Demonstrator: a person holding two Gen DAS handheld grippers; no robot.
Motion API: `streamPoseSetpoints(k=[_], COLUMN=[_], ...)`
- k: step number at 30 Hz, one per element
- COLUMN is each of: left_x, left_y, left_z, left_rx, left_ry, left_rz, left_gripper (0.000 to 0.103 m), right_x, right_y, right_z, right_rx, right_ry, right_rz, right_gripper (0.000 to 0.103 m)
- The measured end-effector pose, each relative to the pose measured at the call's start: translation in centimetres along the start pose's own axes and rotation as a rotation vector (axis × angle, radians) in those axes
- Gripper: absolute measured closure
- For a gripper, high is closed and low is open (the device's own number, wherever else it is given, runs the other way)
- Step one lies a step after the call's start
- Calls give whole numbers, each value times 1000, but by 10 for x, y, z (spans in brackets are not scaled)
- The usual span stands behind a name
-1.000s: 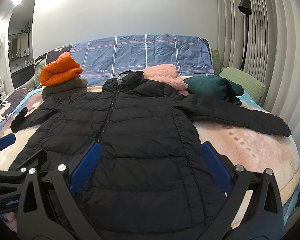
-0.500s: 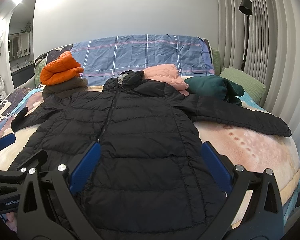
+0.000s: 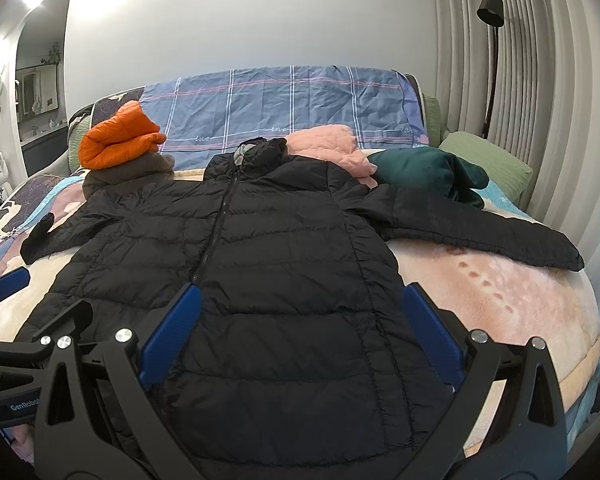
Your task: Fold large clothes
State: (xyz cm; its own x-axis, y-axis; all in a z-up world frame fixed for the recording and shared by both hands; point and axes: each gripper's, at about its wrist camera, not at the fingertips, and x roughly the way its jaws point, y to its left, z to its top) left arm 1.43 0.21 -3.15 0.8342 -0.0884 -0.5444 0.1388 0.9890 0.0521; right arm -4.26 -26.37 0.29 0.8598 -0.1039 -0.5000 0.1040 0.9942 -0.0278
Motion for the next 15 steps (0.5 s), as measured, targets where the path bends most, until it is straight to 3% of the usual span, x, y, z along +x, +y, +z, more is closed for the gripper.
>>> streamPoseSetpoints(k=[15], left_x=[3], left_y=[-1], left_z=[2], left_rx=[2], left_ry=[4], left_rz=[3], left_gripper=[1], right_x=[2], right_y=[-1], right_z=[0], right_rx=[1], right_ry=[9], right_rz=[2], right_gripper=[2])
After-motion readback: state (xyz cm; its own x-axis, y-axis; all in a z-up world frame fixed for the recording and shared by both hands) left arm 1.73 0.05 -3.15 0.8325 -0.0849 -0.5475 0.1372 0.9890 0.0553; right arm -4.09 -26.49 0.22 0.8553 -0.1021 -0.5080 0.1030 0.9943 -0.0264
